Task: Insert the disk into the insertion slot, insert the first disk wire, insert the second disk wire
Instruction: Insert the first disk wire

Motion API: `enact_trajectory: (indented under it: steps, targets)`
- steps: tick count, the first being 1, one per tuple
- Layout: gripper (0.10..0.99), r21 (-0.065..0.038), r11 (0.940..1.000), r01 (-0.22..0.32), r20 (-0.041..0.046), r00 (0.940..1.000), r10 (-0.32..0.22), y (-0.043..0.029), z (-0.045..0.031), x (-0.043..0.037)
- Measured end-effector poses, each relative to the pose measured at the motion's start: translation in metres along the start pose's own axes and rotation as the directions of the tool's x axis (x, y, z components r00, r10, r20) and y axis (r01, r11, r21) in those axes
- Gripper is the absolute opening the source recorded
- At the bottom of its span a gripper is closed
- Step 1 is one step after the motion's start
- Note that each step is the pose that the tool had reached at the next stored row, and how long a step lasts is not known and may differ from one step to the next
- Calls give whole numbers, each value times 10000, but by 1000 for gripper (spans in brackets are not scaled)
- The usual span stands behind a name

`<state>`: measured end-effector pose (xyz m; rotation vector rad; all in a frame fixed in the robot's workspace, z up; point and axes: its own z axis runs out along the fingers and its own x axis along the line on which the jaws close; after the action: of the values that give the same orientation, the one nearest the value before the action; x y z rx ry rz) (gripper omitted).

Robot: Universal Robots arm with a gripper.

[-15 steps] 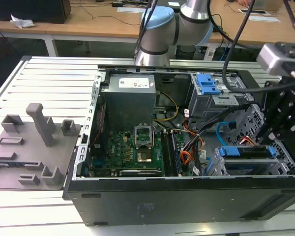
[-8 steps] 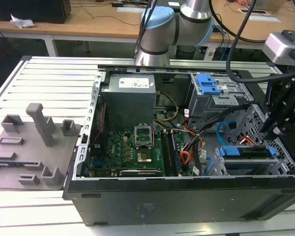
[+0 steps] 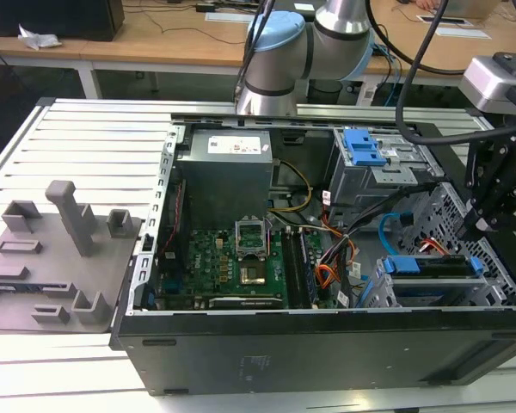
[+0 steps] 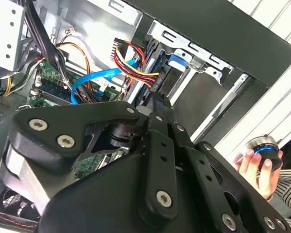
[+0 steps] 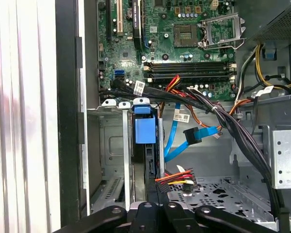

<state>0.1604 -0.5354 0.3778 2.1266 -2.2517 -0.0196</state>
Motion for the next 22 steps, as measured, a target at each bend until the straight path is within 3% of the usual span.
enact_trajectory:
  steps: [4,9,18,22]
  targets:
    - [106,0,10000,0,-2,10000,0,21,-1,1]
    - [106,0,10000,0,1,10000,0,190,23,10]
    - [106,0,10000,0,1,10000,0,377,31,21]
    - [106,0,10000,2,0,10000,-2,394,31,22]
